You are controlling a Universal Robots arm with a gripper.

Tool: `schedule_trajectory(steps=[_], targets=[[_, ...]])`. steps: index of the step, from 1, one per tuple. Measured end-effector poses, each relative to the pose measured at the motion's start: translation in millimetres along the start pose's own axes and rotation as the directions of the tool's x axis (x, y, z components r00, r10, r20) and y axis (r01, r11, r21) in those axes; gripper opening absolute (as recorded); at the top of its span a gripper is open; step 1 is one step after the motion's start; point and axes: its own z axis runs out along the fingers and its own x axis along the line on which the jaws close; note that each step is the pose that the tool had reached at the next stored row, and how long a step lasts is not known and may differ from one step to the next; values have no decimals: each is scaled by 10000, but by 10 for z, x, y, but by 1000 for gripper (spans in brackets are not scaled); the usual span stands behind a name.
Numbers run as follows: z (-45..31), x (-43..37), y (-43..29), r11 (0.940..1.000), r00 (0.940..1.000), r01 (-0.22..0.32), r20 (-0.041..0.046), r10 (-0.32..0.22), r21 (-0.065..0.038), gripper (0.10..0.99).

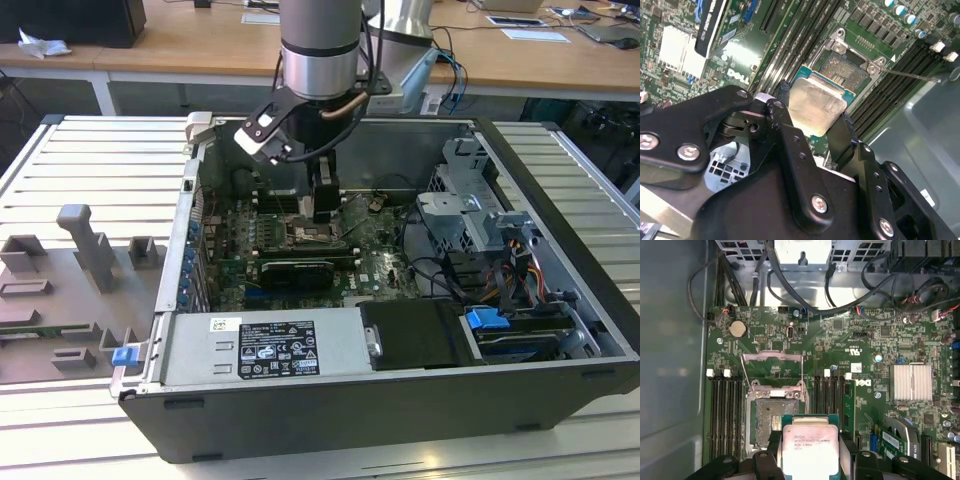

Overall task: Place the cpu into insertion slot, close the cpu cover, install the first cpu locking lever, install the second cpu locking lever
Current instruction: 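Place the cpu into insertion slot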

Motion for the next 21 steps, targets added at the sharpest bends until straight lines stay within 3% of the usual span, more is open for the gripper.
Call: schedule_trajectory(steps=[6,10,12,13,21], targets=[[144,4,-12,10000,10000,0,-1,0,0,541],[157,4,-13,10000,10000,0,-2,0,-1,541],[297,21,-24,10000,10000,-2,3,2,1,541],[366,72,-27,10000,10000,0,0,0,0,541],[440,194,-38,10000,10000,-34,2,34,-2,541]])
